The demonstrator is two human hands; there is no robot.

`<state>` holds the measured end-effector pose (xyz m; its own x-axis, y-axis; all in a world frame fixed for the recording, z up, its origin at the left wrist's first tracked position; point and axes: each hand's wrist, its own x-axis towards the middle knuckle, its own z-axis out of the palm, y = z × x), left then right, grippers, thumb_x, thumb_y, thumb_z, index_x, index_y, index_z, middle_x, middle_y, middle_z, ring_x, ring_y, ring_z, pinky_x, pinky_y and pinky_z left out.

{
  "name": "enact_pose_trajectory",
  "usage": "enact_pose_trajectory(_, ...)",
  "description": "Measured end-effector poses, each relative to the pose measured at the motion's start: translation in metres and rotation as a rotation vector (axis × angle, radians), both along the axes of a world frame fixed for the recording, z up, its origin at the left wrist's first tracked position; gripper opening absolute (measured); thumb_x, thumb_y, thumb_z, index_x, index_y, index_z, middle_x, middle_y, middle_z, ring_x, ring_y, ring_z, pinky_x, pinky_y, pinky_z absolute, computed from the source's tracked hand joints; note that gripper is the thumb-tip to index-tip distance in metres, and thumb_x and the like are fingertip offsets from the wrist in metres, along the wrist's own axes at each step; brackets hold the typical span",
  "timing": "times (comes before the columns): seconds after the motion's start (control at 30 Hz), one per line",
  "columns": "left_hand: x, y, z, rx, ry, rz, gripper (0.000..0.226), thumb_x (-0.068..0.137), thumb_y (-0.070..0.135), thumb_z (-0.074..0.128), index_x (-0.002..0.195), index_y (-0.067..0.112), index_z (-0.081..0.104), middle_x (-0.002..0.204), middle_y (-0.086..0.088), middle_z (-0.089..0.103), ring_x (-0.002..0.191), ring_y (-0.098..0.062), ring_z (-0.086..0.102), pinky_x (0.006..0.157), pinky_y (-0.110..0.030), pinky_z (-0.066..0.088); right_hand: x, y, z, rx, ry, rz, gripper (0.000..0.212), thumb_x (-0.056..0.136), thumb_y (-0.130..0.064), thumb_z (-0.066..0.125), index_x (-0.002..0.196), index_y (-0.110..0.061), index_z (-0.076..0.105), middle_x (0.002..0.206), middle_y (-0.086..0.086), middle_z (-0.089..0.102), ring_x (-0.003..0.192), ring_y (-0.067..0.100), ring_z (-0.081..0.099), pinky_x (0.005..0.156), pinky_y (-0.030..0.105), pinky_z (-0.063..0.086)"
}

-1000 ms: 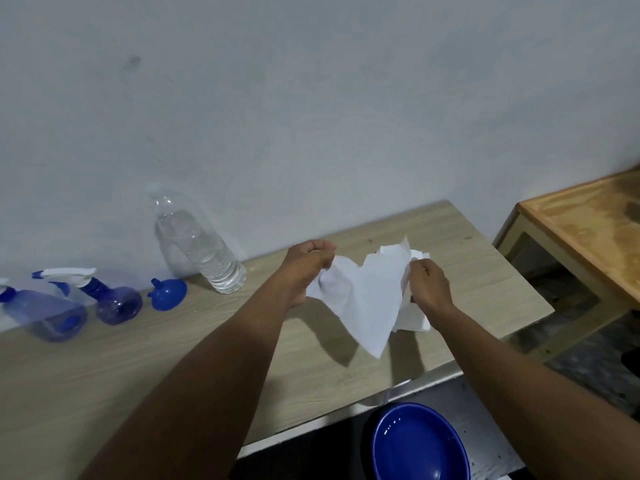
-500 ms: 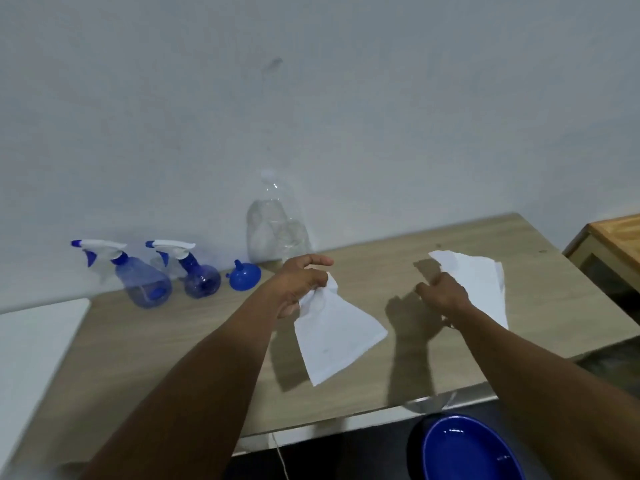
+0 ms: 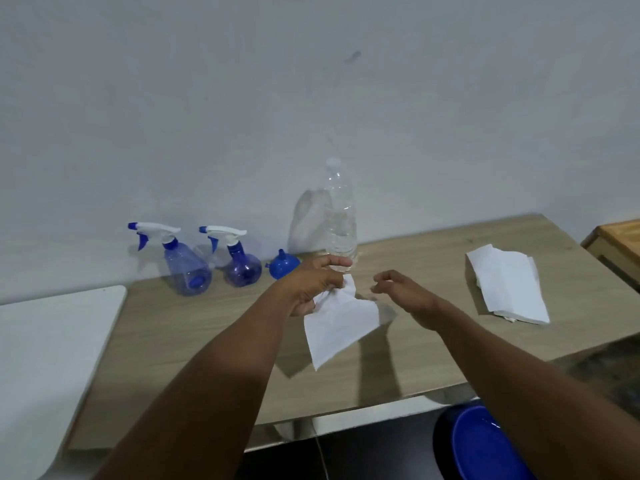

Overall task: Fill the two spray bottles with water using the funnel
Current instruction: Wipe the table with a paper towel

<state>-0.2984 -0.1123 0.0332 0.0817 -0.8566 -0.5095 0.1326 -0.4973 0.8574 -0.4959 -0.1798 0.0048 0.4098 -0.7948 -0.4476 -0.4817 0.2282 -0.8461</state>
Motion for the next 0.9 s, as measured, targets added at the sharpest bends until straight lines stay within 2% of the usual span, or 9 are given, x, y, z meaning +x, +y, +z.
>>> enact_pose_trajectory(0.1,0.038,0.024,-0.001,0.020,-0.036,0.000,0.042,0.076,-0.004,0.065,0.103,0.026,0.076,0.105,-0.008,0.067,0.096,-0.022,0.059,0.087,-0.037,0.051,0.033,0.020,-0.003,0.186,-0.066,0.126,0.027,0.093,-0.029,0.054,0.118,-0.019,0.060,0.105,0.001,0.075,0.101,0.015,0.063,0.086,0.040,0.041)
enact_pose_trajectory(0.27,0.098,0.072,-0.007,0.021,-0.073,0.118,0.041,0.083,-0.005,0.064,0.114,0.021,0.070,0.120,-0.015,0.063,0.098,-0.029,0.065,0.087,-0.040,0.056,0.086,0.050,-0.008,0.332,-0.148,0.180,0.024,0.093,-0.006,0.055,0.115,-0.013,0.060,0.088,0.007,0.065,0.068,0.018,0.059,0.059,0.029,0.050)
enact_pose_trajectory(0.37,0.128,0.099,-0.013,0.046,-0.089,0.140,0.038,0.084,0.002,0.069,0.119,0.017,0.067,0.123,-0.012,0.064,0.109,-0.026,0.063,0.096,-0.040,0.052,0.115,0.069,-0.017,0.282,-0.201,0.119,0.029,0.094,0.001,0.049,0.118,-0.010,0.060,0.084,0.012,0.065,0.065,0.022,0.060,0.058,0.029,0.050)
enact_pose_trajectory(0.43,0.146,0.119,-0.018,0.087,-0.072,0.148,0.038,0.080,0.016,0.078,0.117,0.018,0.068,0.121,-0.009,0.069,0.107,-0.024,0.066,0.091,-0.038,0.055,0.133,0.079,-0.019,0.190,-0.201,0.069,0.028,0.095,0.000,0.047,0.116,-0.011,0.062,0.079,0.013,0.065,0.066,0.025,0.059,0.056,0.030,0.047)
enact_pose_trajectory(0.53,0.169,0.151,-0.028,0.201,0.025,0.102,0.051,0.073,0.035,0.085,0.117,0.015,0.068,0.113,-0.009,0.073,0.102,-0.025,0.070,0.078,-0.038,0.059,0.153,0.087,-0.020,0.045,-0.198,0.024,0.023,0.096,-0.004,0.051,0.108,-0.015,0.067,0.087,0.015,0.067,0.075,0.027,0.058,0.061,0.032,0.048)
enact_pose_trajectory(0.6,0.179,0.168,-0.038,0.230,0.067,0.121,0.058,0.073,0.031,0.086,0.123,0.012,0.063,0.112,-0.011,0.074,0.105,-0.028,0.070,0.080,-0.040,0.060,0.161,0.092,-0.017,-0.009,-0.214,0.017,0.018,0.096,-0.005,0.055,0.105,-0.014,0.068,0.091,0.013,0.067,0.079,0.027,0.057,0.066,0.034,0.048)
enact_pose_trajectory(0.67,0.187,0.176,-0.048,0.172,0.110,0.199,0.054,0.077,0.018,0.083,0.126,0.010,0.062,0.113,-0.012,0.073,0.107,-0.030,0.070,0.086,-0.043,0.058,0.168,0.094,-0.016,-0.048,-0.223,0.025,0.014,0.096,-0.008,0.058,0.103,-0.014,0.069,0.095,0.011,0.068,0.084,0.027,0.059,0.072,0.037,0.049)
enact_pose_trajectory(0.77,0.191,0.179,-0.053,0.078,0.149,0.331,0.045,0.084,0.008,0.075,0.126,0.010,0.061,0.114,-0.012,0.073,0.106,-0.031,0.070,0.083,-0.044,0.059,0.179,0.098,-0.018,-0.053,-0.117,0.036,0.012,0.095,-0.012,0.058,0.103,-0.016,0.066,0.095,0.007,0.065,0.083,0.024,0.058,0.070,0.038,0.048)
enact_pose_trajectory(0.9,0.190,0.181,-0.054,0.017,0.115,0.392,0.051,0.086,0.003,0.073,0.131,0.014,0.053,0.120,-0.015,0.068,0.108,-0.034,0.067,0.087,-0.048,0.058,0.187,0.112,-0.021,0.198,0.017,0.028,0.004,0.091,-0.006,0.063,0.087,-0.007,0.062,0.092,0.012,0.063,0.082,0.027,0.060,0.074,0.042,0.052)
